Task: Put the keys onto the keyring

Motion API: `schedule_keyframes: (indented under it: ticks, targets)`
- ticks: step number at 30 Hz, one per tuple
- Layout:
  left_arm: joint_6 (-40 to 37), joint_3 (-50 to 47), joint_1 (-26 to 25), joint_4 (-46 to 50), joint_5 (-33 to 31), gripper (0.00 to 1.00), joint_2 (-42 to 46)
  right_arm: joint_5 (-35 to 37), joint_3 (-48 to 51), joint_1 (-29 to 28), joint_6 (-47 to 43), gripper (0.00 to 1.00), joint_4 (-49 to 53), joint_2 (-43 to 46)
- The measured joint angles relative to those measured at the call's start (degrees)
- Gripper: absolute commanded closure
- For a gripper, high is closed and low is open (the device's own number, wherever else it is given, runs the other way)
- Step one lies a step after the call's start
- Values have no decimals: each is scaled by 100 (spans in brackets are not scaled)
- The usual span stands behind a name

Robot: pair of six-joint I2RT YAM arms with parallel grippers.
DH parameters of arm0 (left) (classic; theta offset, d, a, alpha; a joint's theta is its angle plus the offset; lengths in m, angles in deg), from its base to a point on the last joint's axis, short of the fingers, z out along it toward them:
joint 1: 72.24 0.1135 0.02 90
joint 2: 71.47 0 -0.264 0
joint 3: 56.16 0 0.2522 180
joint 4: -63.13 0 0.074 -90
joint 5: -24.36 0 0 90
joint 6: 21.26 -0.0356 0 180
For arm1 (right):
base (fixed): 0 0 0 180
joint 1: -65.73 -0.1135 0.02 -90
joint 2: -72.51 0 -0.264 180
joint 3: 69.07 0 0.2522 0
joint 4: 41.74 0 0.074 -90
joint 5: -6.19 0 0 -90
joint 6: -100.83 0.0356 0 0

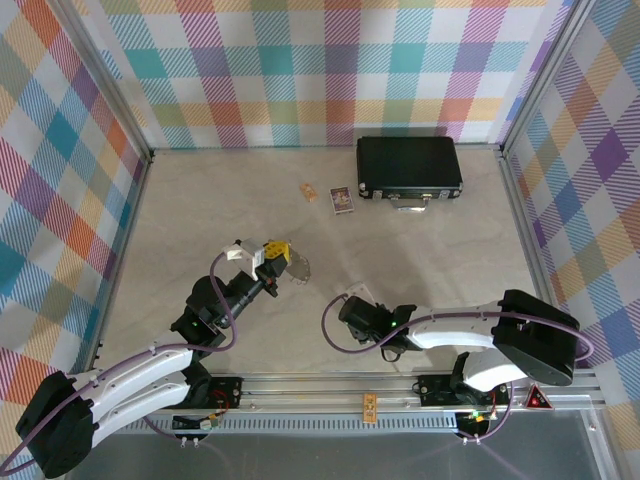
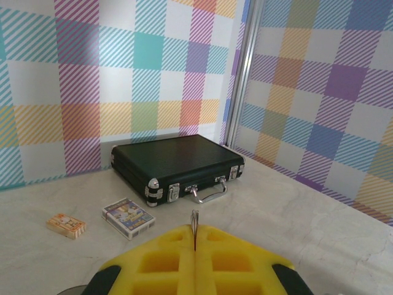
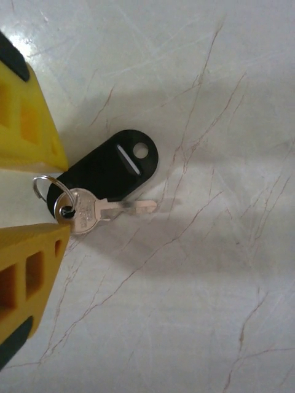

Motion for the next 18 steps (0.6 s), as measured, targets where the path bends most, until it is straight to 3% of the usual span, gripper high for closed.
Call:
schedule_keyframes:
  ticks: [6, 11, 18]
  targets:
    - [0, 0, 0, 0, 0, 100, 2, -26, 2, -70, 22, 99, -118, -42]
    - [0, 0, 0, 0, 0, 100, 2, 85, 92, -72, 37, 100, -57, 140]
    - [0, 0, 0, 0, 2, 100, 0, 223, 363, -72, -2, 100, 63, 1058]
